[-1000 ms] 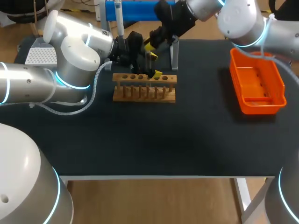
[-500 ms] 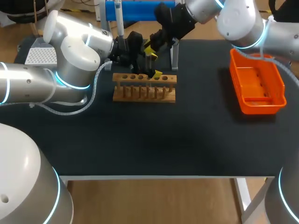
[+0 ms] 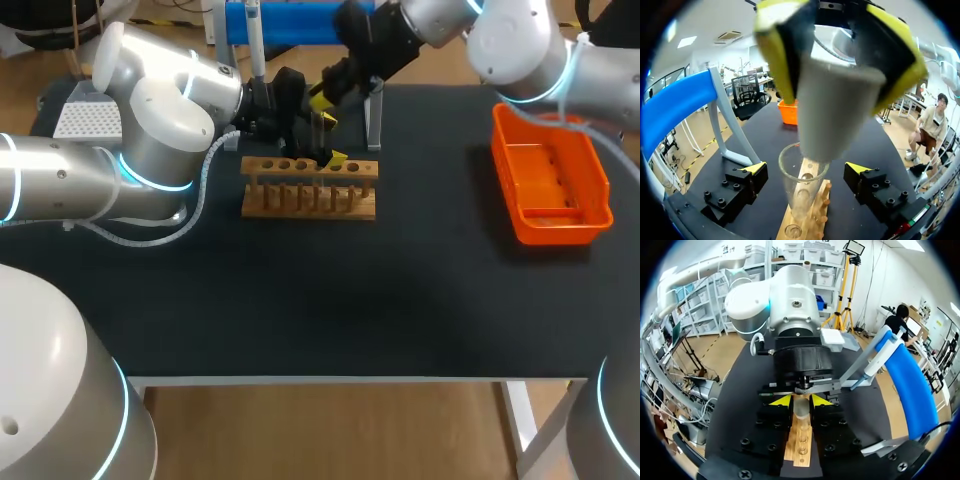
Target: Invert the test tube, pick up the pipette, mount the tip to pipette, aspirate from beaker and dispense into the tube, eject the tip, return the pipette, and cap with the stopper.
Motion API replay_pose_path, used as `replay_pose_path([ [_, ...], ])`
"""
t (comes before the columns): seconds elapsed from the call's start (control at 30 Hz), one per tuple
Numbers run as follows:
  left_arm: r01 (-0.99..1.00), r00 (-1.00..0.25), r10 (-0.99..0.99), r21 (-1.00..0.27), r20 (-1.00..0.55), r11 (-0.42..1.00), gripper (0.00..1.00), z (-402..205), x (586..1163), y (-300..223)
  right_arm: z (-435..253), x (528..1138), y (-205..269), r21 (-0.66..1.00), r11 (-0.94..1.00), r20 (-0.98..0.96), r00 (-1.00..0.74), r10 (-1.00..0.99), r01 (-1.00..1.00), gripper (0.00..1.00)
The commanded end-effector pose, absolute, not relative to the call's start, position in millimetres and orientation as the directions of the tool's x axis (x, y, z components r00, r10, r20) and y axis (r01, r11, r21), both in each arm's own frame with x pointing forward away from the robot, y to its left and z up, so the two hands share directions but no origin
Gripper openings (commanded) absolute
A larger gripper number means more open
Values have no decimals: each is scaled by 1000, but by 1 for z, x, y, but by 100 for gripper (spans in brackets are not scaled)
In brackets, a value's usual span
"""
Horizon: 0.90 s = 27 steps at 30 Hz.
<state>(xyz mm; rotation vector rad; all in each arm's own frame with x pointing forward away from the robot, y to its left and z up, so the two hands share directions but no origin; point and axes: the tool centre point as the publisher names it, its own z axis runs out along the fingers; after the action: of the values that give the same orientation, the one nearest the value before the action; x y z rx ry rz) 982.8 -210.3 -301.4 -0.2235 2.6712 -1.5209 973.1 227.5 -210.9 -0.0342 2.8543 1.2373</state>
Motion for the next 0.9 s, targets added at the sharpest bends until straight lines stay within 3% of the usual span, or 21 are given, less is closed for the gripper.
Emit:
replay_pose_path([
  [0.03, -96, -988, -152, -858, 21, 504, 100, -301, 984, -210, -208, 973, 223, 728, 685, -37, -999, -5, -30, 0],
  [0.9, -96, -988, -152, -858, 21, 504, 100, -301, 984, -210, -219, 972, 224, 714, 699, 4, -1000, 22, 18, 0],
])
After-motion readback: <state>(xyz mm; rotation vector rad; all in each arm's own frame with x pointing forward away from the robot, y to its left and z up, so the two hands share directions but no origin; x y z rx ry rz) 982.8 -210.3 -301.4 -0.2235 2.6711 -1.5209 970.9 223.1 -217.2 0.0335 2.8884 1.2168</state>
